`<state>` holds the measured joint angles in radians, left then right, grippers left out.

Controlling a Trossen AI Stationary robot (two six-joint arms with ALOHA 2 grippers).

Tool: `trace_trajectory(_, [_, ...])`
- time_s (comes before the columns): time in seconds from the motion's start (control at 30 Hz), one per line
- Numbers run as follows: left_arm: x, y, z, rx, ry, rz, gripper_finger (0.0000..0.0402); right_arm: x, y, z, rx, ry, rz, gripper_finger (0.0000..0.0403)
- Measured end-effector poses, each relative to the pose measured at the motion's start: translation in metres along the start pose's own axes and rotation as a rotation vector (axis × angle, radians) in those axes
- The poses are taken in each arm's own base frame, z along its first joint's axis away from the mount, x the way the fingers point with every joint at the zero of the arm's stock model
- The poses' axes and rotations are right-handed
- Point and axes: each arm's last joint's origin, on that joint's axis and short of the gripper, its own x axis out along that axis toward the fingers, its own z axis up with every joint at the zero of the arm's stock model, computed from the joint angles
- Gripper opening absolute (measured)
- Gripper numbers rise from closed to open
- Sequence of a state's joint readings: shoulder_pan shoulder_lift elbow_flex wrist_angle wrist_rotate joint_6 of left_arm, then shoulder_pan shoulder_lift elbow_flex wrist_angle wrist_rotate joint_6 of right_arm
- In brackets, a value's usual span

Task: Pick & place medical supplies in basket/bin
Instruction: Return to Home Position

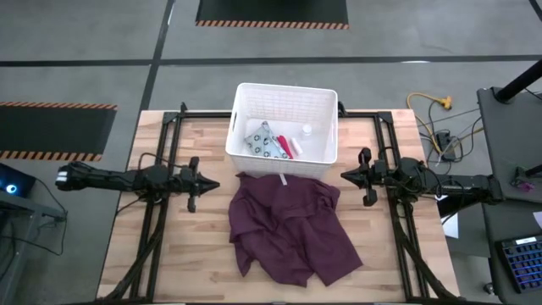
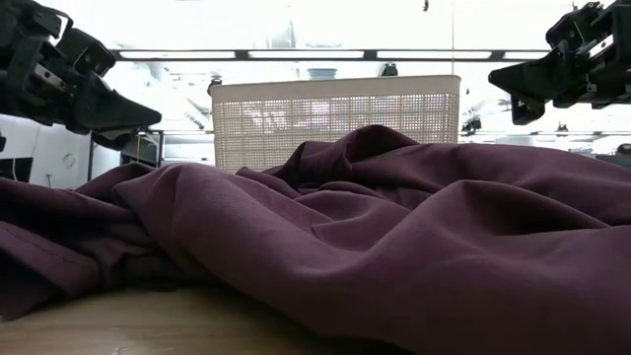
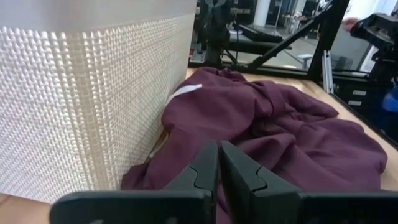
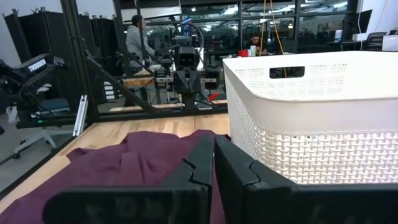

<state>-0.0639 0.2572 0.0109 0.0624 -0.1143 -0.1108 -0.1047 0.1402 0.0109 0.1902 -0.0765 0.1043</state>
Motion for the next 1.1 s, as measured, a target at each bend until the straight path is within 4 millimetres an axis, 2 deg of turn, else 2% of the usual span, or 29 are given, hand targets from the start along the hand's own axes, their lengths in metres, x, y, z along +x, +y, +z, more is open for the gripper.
trace_trajectory(1.1, [0.0036, 0.0001, -0.0049, 0.007, 0.058, 0.006, 0.0, 0.0, 0.0, 0.0, 0.0, 0.0, 0.001, 0.0009])
